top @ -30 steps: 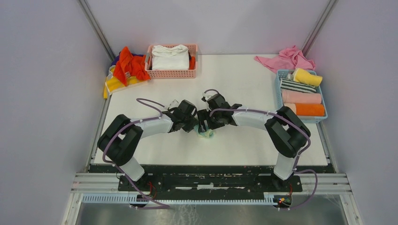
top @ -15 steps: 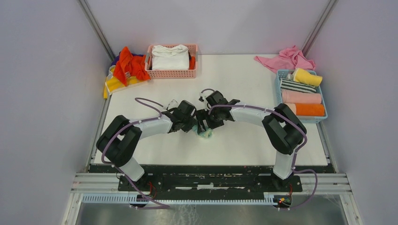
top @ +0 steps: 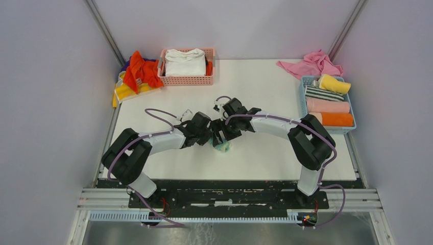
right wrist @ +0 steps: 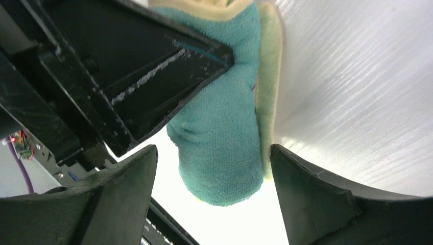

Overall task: Roll the towels
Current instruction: Pick up the towel at the center of the board.

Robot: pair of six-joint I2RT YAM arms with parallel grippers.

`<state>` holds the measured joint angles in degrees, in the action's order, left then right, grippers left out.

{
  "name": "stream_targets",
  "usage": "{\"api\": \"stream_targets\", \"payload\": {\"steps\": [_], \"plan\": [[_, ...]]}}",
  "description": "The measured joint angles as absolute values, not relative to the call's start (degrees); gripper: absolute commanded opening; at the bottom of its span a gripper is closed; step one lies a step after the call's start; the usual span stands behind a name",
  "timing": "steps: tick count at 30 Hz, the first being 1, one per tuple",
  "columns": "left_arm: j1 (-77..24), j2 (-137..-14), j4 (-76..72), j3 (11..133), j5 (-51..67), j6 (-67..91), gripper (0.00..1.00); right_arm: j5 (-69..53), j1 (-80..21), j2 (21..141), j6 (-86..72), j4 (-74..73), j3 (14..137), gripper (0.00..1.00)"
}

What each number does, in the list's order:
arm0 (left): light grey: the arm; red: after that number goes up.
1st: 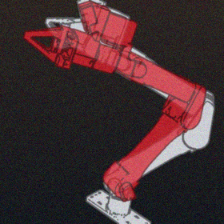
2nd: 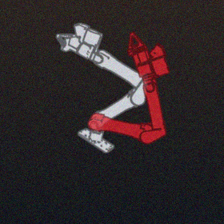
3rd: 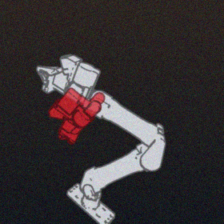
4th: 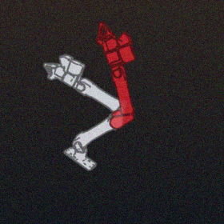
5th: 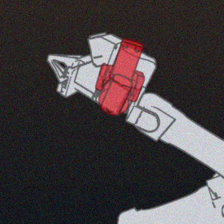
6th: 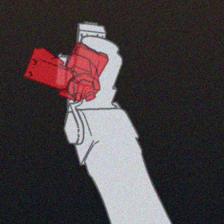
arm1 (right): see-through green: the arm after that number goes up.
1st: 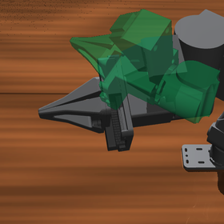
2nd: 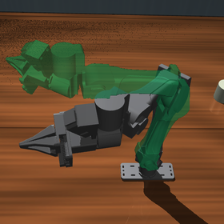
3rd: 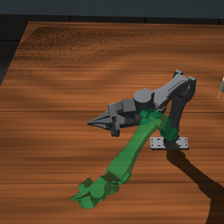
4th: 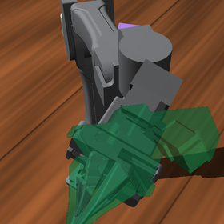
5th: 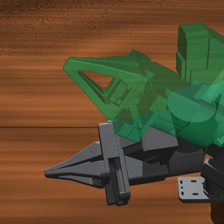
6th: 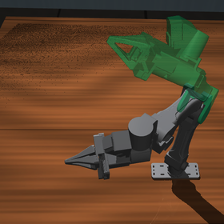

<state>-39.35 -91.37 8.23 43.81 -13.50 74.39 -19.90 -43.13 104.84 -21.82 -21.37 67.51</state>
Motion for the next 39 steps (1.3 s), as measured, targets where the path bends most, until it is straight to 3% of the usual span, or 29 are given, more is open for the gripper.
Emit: {"api": "stream_targets", "payload": {"steps": [13, 31, 39], "plan": [[-39.0, -90.4, 6.2, 42.1, -13.2, 74.4, 0.35, -13.5, -44.2, 107.3, -20.7, -17.6, 67.0, 0.84], [-33.5, -89.9, 2.6, 39.7, -5.1, 74.4, 0.33, -10.4, -46.8, 112.5, -18.2, -22.0, 73.3, 0.68], [-32.3, -91.9, -1.5, 39.8, -2.1, 74.4, 0.33, -11.4, -47.0, 114.9, -16.4, -24.6, 76.4, 0.39]]}}
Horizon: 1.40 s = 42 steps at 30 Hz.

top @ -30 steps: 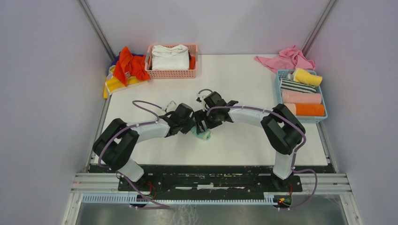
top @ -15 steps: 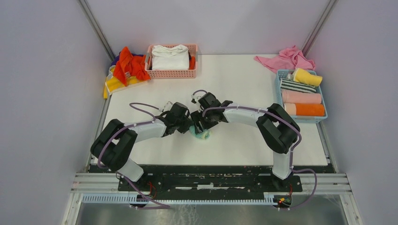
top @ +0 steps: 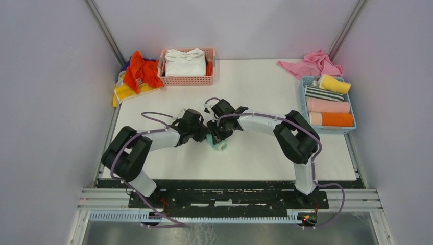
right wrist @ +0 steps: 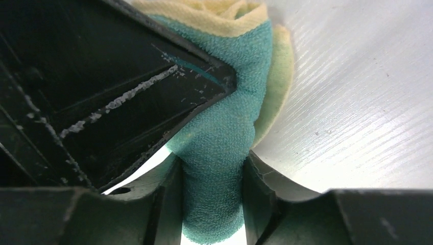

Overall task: Roll the towels
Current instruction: Pick up the towel at the center of the board, then place the towel in the bin.

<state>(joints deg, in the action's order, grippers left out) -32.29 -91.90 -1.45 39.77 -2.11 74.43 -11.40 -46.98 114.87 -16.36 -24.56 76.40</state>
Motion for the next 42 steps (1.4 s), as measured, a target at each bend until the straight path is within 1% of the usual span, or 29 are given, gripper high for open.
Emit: {"api": "stream_targets", "payload": {"steps": [3, 6, 8, 9, 11, 15, 19, 23, 26, 30, 32, 33, 37, 38, 42], "plan": [[-32.1, -92.9, -3.9, 39.8, -1.0, 74.4, 0.36, -11.3, -47.0, 114.6, -16.0, -24.6, 76.4, 0.26], [-32.1, -93.5, -5.7, 39.8, -0.3, 74.3, 0.42, -10.7, -47.0, 114.1, -16.1, -24.4, 76.1, 0.17], [-32.1, -94.0, -5.9, 40.3, 0.1, 73.6, 0.47, -10.1, -47.1, 113.4, -16.5, -24.0, 75.3, 0.01], [-32.1, -94.2, -5.9, 40.6, 0.3, 73.3, 0.49, -9.8, -47.1, 113.0, -16.8, -23.6, 74.8, 0.00], [-32.2, -94.8, -5.3, 41.9, 0.5, 72.2, 0.54, -9.0, -47.0, 112.0, -17.6, -23.0, 73.6, 0.00], [-31.4, -95.1, -1.7, 44.9, 0.6, 69.2, 0.59, -8.7, -45.8, 109.3, -19.2, -20.7, 69.7, 0.00], [-27.0, -93.9, 2.9, 47.8, -0.5, 65.1, 0.60, -7.3, -44.1, 105.9, -20.3, -22.6, 66.6, 0.00], [-21.7, -89.8, 11.1, 52.8, -4.5, 59.0, 0.62, -2.9, -41.0, 102.1, -22.6, -28.8, 65.8, 0.00], [-18.6, -83.2, 17.5, 58.8, -8.5, 53.1, 0.64, 0.4, -36.9, 98.3, -25.1, -32.4, 65.7, 0.00], [-17.8, -76.2, 23.1, 65.6, -13.1, 44.8, 0.79, 5.1, -30.2, 91.0, -29.1, -35.7, 65.8, 0.00], [-17.6, -72.9, 24.8, 67.1, -15.9, 41.0, 0.84, 8.3, -26.8, 87.7, -31.3, -38.1, 66.7, 0.00], [-17.4, -71.0, 25.5, 67.3, -17.5, 39.0, 0.89, 10.3, -24.8, 86.5, -32.4, -39.6, 67.6, 0.00], [-17.2, -66.1, 28.2, 67.2, -22.5, 33.6, 0.98, 18.8, -17.5, 84.5, -37.4, -45.7, 73.1, 0.00], [-17.2, -65.6, 28.4, 66.9, -23.4, 32.7, 1.00, 20.9, -15.6, 84.5, -38.5, -47.2, 74.6, 0.00], [-17.5, -64.8, 29.0, 63.8, -26.1, 30.8, 0.99, 29.1, -7.3, 84.5, -42.5, -52.8, 79.9, 0.00]]}}
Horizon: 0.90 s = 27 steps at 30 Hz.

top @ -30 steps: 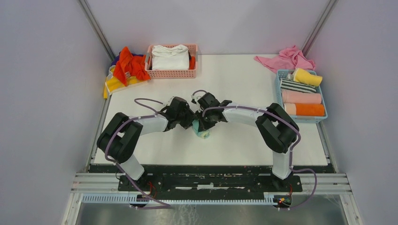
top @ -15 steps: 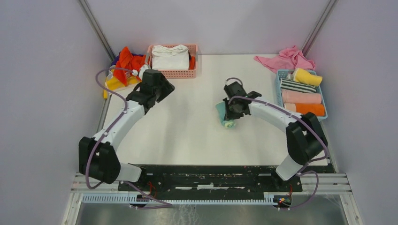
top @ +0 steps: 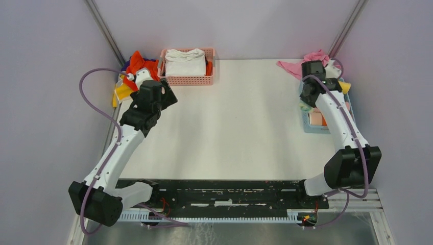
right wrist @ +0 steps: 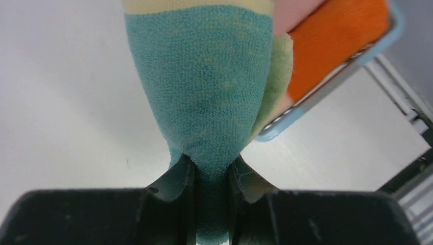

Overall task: Roll the towels
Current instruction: Place the towel in the bin.

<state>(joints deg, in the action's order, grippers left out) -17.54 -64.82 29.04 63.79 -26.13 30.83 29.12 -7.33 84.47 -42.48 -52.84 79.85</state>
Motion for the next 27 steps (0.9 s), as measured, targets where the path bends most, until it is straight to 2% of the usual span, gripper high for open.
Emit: {"api": "stream_targets", "payload": {"steps": [9, 19, 27], "plan": [[-19.3, -64.8, 31.2, 61.5, -29.4, 28.1, 0.99, 38.5, 8.3, 92.6, -51.9, -58.5, 91.6, 0.00], [-19.3, -65.4, 31.2, 61.5, -30.2, 27.2, 0.99, 39.2, 11.4, 109.4, -62.2, -59.8, 102.4, 0.00], [-19.3, -67.4, 31.2, 61.1, -30.9, 26.7, 0.99, 38.5, 11.7, 116.1, -69.2, -61.3, 106.7, 0.00]]}}
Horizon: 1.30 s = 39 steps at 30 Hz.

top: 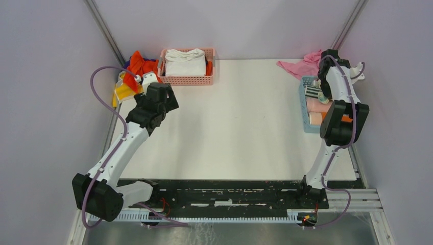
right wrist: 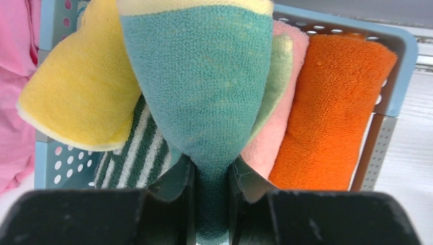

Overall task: Roll the towels
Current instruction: Place the towel in the bin.

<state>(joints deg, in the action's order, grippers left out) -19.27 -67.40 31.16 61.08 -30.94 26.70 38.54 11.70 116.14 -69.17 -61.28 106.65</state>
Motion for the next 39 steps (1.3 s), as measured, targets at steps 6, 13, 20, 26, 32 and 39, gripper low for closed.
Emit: {"api": "stream_targets", "payload": {"steps": [6, 13, 20, 26, 32, 39], "plan": [[-19.3, -67.9, 31.2, 60.8, -31.1, 26.5, 0.99, 38.3, 11.8, 120.0, -72.8, -61.5, 109.1, 0.00], [-19.3, -67.9, 31.2, 60.5, -31.2, 26.5, 0.99, 36.8, 12.2, 122.3, -75.9, -59.2, 109.0, 0.15], [-19.3, -67.9, 31.1, 60.5, -31.2, 26.5, 0.99, 35.3, 12.6, 122.3, -77.1, -56.4, 107.3, 0.26], [-19.3, -67.9, 30.9, 60.2, -31.2, 26.5, 0.99, 35.2, 12.8, 118.9, -77.4, -52.8, 102.5, 0.01], [-19.3, -67.6, 30.7, 59.9, -31.2, 26.5, 0.99, 37.9, 12.8, 114.6, -78.3, -56.2, 101.1, 0.00], [-19.3, -67.0, 30.7, 59.9, -31.1, 26.5, 0.99, 39.4, 12.8, 108.4, -79.7, -62.9, 98.9, 0.00]]}}
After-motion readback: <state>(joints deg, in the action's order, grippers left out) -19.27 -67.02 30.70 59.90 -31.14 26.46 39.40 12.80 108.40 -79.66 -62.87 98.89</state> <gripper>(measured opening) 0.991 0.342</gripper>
